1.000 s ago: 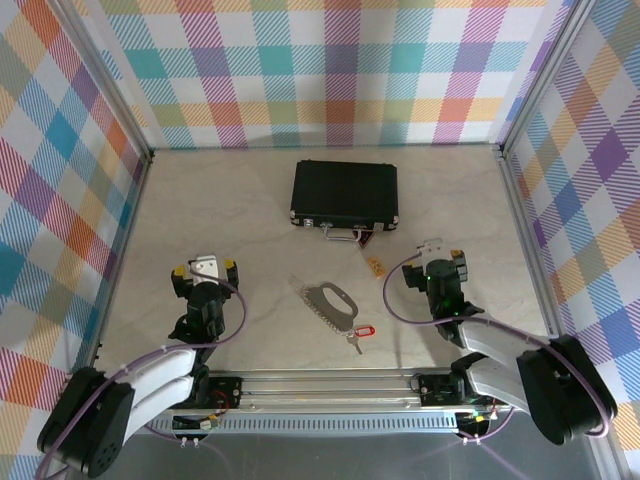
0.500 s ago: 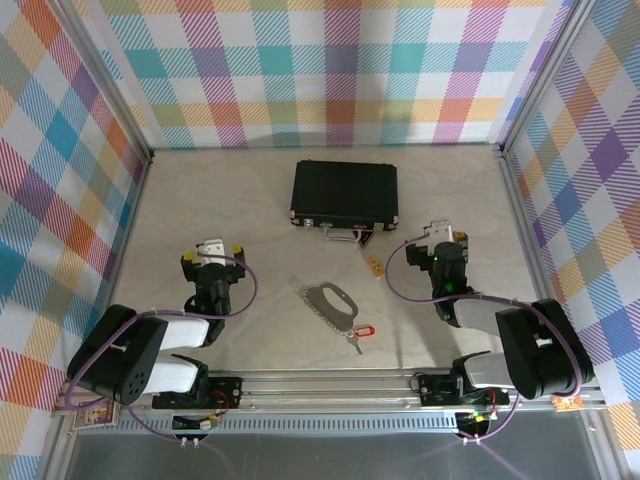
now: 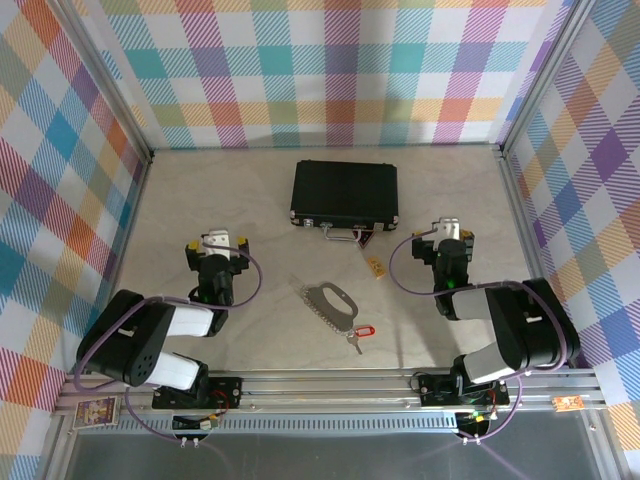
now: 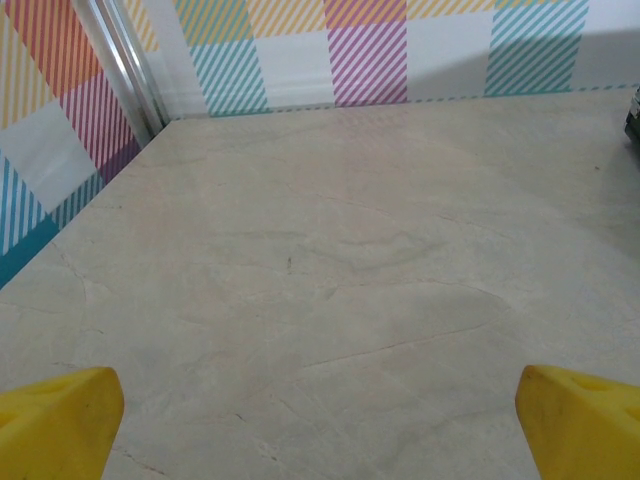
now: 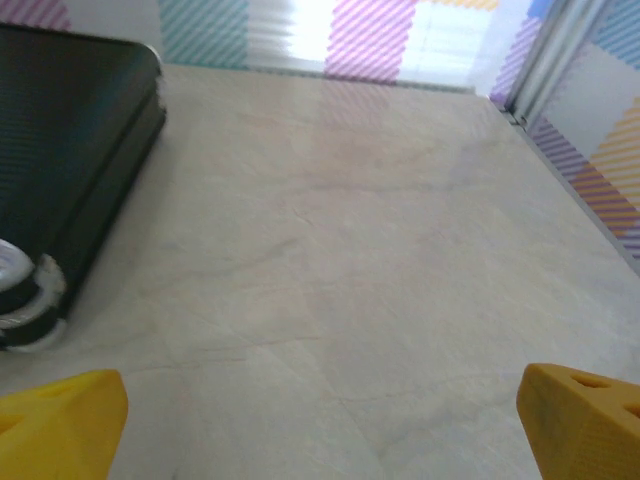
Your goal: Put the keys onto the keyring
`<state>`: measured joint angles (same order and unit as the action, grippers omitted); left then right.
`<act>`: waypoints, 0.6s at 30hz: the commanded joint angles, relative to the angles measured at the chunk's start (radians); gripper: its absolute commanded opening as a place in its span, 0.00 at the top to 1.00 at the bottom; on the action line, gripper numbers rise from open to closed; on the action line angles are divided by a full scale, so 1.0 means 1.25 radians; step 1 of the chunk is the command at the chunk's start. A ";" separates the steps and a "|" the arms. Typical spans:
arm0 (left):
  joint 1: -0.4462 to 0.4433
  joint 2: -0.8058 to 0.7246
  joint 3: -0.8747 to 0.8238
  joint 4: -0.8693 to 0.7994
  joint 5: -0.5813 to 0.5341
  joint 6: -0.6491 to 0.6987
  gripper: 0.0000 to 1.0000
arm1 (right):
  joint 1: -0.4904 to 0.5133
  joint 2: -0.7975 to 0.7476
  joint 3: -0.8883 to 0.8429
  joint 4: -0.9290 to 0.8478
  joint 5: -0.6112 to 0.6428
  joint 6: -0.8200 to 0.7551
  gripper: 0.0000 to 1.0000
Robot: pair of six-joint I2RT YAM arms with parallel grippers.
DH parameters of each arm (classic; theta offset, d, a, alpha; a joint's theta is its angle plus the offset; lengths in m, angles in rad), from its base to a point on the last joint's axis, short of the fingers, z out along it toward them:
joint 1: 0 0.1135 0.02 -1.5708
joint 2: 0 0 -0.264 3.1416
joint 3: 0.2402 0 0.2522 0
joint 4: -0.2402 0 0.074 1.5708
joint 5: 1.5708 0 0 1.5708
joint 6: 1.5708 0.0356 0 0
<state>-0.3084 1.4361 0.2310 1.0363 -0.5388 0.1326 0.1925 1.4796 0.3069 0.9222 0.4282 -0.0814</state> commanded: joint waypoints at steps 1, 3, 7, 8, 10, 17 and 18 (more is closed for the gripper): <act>0.011 0.045 0.015 0.086 0.003 0.022 0.00 | -0.017 -0.001 0.003 0.071 -0.003 0.037 0.01; 0.011 0.077 0.015 0.120 0.002 0.027 0.00 | -0.019 -0.008 0.005 0.056 -0.007 0.042 0.01; 0.013 0.096 0.017 0.132 0.004 0.029 0.00 | -0.032 -0.001 0.038 -0.008 -0.028 0.052 0.01; 0.015 0.094 0.019 0.127 0.010 0.028 0.00 | -0.040 0.001 0.053 -0.034 -0.038 0.059 0.01; 0.021 0.091 0.027 0.107 0.018 0.025 0.00 | -0.057 0.008 0.088 -0.097 -0.065 0.070 0.01; 0.051 0.076 0.053 0.033 0.064 -0.003 0.00 | -0.103 0.020 0.131 -0.174 -0.141 0.102 0.01; 0.056 0.075 0.059 0.019 0.069 -0.006 0.00 | -0.104 0.020 0.132 -0.174 -0.142 0.104 0.01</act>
<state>-0.2604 1.5524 0.2779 1.0969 -0.4896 0.1467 0.0692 1.4960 0.4622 0.7452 0.2966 0.0170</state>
